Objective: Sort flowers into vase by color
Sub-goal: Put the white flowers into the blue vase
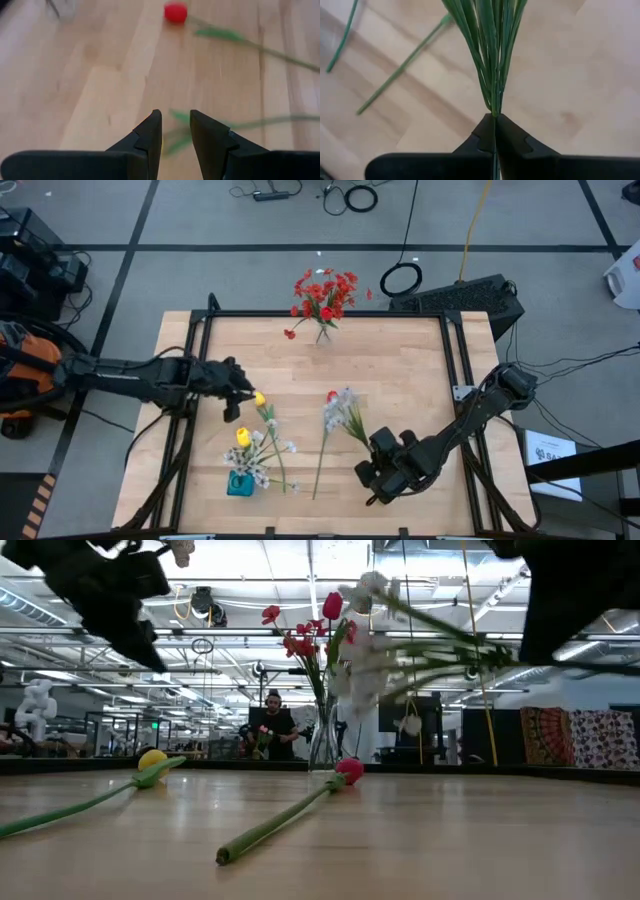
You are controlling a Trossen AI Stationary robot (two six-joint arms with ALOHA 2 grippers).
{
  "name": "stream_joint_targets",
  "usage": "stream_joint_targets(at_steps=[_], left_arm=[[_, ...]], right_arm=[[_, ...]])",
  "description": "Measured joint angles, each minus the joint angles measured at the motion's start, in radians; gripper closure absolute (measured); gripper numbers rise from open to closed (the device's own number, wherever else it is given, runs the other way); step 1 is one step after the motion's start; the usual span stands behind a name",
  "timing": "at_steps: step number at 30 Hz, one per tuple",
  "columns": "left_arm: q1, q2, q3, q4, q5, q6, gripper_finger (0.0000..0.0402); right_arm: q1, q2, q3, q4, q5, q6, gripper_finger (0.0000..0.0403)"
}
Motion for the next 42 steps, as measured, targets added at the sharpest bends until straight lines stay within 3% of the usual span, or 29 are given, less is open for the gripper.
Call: stream_joint_targets(at_steps=[5, 12, 18, 23, 28, 32, 37, 42], left_arm=[[0.105, 0.014, -0.020, 0.122, 0.036, 0.058, 0.0295], [0.224, 0.017, -0.020, 0.375, 0.224, 0.057, 0.0295], [0.240, 0.042, -0.020, 0.569, 0.244, 0.055, 0.0295], [0.237, 0.079, -0.020, 0.743, 0.244, 0.046, 0.0295], [0.236, 0.115, -0.020, 0.914, 0.244, 0.010, 0.0295], [0.234, 0.134, -0.020, 0.992, 0.244, -0.007, 0.0295], [0.211, 0.168, -0.006, 1.042, 0.244, -0.031, 0.0295], [0.191, 0.221, 0.044, 1.045, 0.245, -0.031, 0.0295]], right_arm=[[-0.001, -0.038, 0.044, -0.163, 0.038, -0.047, 0.0402], [0.000, -0.268, -0.114, -0.153, 0.139, -0.083, 0.0402], [-0.035, -0.548, -0.326, 0.116, 0.297, -0.310, 0.0402], [-0.125, -0.724, -0.474, 0.559, 0.342, -0.693, 0.0402], [-0.247, -0.765, -0.509, 1.027, 0.195, -1.155, 0.0402], [-0.340, -0.739, -0.509, 1.256, 0.060, -1.344, 0.0403], [-0.449, -0.676, -0.465, 1.297, -0.055, -1.382, 0.0403], [-0.550, -0.546, -0.338, 1.292, -0.220, -1.424, 0.0403]])
